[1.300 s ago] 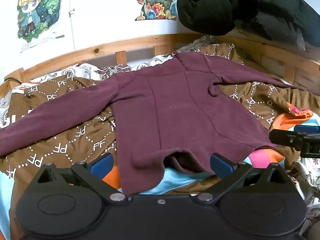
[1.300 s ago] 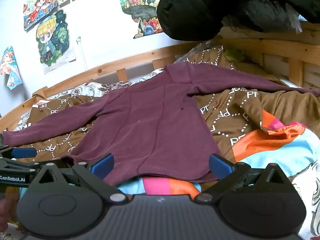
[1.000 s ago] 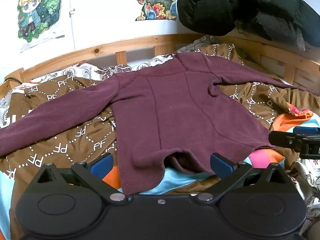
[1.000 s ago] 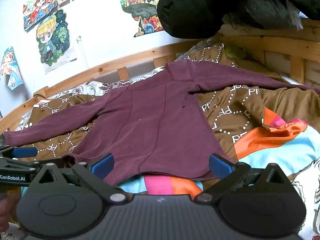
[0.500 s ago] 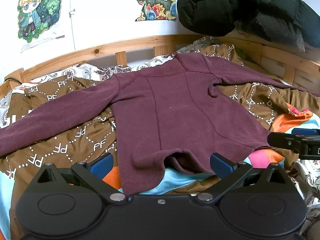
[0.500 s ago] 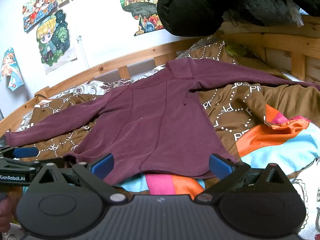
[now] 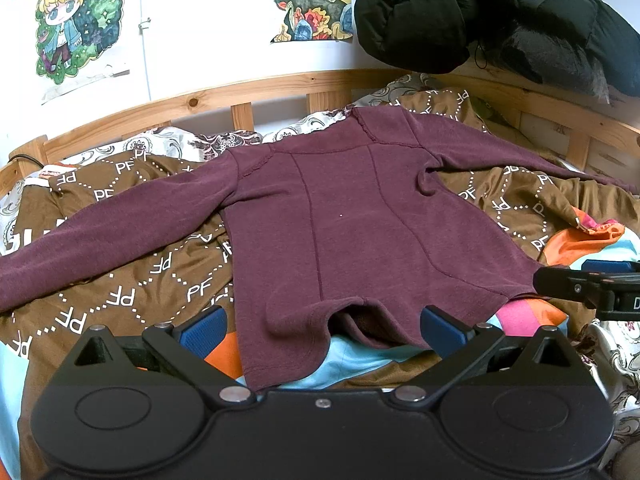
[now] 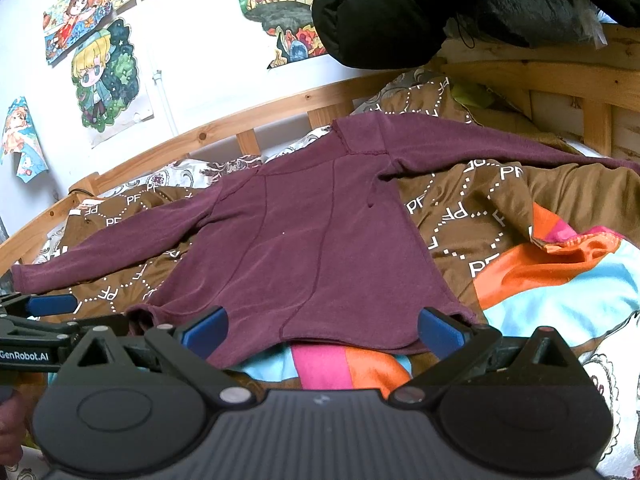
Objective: Fold small clothes
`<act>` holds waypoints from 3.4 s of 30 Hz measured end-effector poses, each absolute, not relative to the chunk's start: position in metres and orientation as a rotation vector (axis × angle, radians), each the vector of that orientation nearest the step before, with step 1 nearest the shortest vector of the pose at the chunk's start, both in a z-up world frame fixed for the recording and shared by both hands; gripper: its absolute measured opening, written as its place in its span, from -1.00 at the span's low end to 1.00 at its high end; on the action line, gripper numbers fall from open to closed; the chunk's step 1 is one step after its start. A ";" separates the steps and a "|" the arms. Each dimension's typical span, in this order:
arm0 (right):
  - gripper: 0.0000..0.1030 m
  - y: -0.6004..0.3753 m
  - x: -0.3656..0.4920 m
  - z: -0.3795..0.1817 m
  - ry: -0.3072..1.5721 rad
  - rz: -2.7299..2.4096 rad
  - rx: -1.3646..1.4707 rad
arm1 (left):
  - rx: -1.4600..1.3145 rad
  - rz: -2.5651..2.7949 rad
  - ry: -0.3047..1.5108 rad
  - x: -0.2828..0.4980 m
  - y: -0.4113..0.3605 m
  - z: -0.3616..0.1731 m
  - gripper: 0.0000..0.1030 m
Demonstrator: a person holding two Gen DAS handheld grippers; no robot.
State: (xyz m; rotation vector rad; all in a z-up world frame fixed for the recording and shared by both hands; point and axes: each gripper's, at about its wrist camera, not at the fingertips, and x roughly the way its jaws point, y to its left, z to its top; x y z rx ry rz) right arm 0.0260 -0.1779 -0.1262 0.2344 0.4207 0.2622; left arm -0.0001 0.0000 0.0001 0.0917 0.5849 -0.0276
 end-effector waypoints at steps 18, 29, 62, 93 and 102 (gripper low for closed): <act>0.99 -0.178 0.026 -0.126 0.424 0.263 0.235 | 0.089 -0.026 0.586 0.000 0.000 0.000 0.99; 0.99 -0.178 0.026 -0.126 0.425 0.262 0.236 | 0.089 -0.026 0.585 0.000 0.000 0.003 0.99; 0.99 -0.193 0.038 -0.105 0.413 0.170 0.212 | 0.257 -0.015 0.668 0.051 -0.006 0.022 0.99; -0.63 -0.453 0.172 -0.130 0.245 -0.781 0.931 | -0.035 0.045 0.835 0.185 0.047 -0.025 0.99; -0.76 -0.313 0.191 -0.044 -0.018 -0.375 0.247 | -0.063 0.066 0.760 0.169 0.068 0.010 0.99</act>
